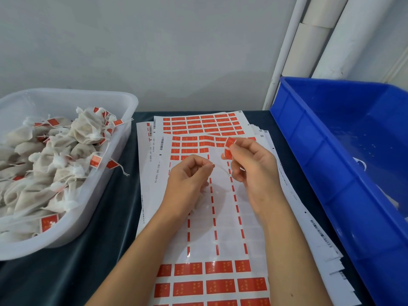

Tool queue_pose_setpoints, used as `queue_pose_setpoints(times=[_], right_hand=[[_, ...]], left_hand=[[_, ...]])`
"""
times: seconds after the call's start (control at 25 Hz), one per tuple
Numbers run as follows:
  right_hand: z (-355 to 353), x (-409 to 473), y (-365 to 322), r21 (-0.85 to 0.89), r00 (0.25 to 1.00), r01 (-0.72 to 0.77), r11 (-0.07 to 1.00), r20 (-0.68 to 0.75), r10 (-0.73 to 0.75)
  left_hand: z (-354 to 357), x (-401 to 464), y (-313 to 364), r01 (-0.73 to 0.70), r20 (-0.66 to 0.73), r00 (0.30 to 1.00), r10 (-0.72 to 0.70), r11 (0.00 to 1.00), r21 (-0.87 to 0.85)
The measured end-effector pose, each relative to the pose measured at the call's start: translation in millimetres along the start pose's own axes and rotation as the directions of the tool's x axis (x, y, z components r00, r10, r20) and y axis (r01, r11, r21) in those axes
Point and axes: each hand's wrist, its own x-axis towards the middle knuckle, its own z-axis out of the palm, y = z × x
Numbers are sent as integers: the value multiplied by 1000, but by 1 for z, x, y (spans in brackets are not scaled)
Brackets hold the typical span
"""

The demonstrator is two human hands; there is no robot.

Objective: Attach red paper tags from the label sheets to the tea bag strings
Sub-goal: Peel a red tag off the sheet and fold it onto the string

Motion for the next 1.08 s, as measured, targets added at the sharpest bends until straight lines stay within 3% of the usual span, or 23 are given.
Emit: queue_pose_setpoints(times=[0.12,0.36,1.08], right_hand=[[1,-3,0,-93,995,-19,995,92,28],[4,-4,4,-191,989,-51,980,125,76],[7,-2,7,-236,993,-5,972,116,33]], left_hand=[[0,0,1,-10,2,1000,10,1000,3],[-1,-1,3,-25,9,1000,25,999,-21],[0,0,2,2,-10,1000,-3,999,-40]])
